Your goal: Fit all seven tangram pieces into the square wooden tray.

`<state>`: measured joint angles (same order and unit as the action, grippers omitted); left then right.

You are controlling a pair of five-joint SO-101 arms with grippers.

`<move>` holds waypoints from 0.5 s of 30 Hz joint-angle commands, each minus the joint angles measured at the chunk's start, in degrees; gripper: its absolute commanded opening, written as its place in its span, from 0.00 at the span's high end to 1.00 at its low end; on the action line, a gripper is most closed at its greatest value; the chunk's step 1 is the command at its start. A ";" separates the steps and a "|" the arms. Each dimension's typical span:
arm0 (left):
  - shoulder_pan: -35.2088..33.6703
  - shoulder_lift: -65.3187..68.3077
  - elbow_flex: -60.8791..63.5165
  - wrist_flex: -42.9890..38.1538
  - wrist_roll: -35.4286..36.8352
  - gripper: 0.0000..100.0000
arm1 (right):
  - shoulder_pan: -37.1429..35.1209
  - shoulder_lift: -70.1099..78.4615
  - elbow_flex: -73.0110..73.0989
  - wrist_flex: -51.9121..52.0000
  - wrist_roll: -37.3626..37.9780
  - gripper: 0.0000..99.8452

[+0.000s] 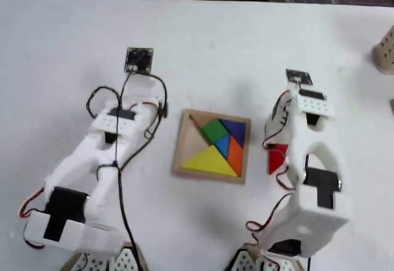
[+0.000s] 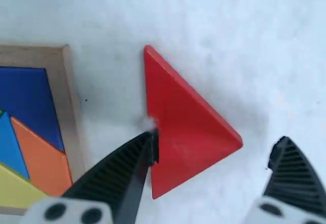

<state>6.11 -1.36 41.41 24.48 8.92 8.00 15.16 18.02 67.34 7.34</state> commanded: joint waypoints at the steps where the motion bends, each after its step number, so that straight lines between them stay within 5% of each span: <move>1: -0.57 -2.68 -0.79 -1.14 -0.44 0.83 | 0.66 6.46 -7.30 3.56 0.79 0.73; 15: -0.57 -2.77 -0.79 -1.14 -0.44 0.83 | -1.63 10.95 -12.40 9.54 7.56 0.77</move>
<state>6.11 -1.36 41.41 24.48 8.92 7.03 26.07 5.80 75.78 13.23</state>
